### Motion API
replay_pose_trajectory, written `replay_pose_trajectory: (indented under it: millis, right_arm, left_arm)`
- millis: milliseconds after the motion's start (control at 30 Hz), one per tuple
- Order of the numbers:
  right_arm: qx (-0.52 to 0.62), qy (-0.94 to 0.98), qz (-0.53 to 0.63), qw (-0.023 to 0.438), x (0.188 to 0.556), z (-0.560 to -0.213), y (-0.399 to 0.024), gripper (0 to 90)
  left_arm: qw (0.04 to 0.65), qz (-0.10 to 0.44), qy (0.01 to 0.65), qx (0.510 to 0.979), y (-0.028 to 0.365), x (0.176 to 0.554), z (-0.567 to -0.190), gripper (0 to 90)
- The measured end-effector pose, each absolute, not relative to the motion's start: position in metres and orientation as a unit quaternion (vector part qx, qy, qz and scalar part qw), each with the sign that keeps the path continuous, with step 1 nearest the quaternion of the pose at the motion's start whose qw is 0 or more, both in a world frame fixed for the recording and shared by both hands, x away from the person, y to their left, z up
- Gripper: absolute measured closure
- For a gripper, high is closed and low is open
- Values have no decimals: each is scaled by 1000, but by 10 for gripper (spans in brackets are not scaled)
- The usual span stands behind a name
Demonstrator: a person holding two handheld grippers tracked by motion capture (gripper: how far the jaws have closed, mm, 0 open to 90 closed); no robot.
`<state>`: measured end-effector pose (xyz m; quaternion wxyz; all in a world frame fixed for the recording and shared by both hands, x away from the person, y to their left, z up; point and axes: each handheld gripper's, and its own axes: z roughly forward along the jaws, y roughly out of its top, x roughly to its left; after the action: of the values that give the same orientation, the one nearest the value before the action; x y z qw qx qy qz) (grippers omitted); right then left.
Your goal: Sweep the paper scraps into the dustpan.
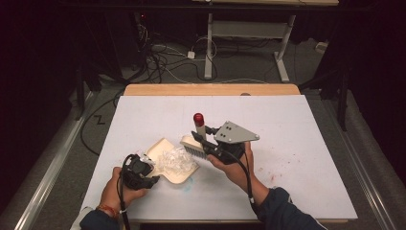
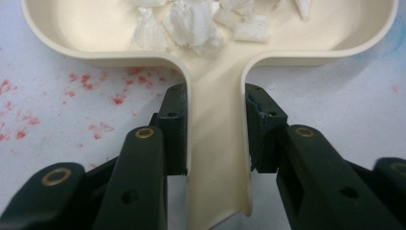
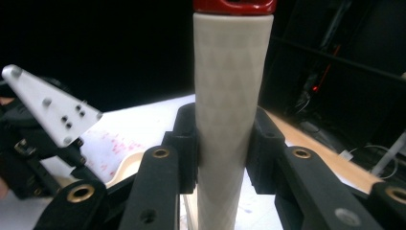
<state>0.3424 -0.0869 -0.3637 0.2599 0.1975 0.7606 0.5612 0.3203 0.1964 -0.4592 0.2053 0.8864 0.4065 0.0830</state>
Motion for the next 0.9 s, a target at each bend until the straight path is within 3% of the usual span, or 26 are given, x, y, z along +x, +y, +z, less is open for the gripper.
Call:
replay_pose_trajectory:
  millis: [233,567,900]
  right_arm:
    - [224,737,577,271,352,-357,-109,703]
    - [271,736,524,332,391,-389,-106,703]
    - [238,757,545,270,366,-397,-78,703]
  left_arm:
    - [205,83,408,886,196,320,-459,633]
    - [204,82,410,885,195,320,-459,633]
    - [204,84,412,884,195,320,-459,633]
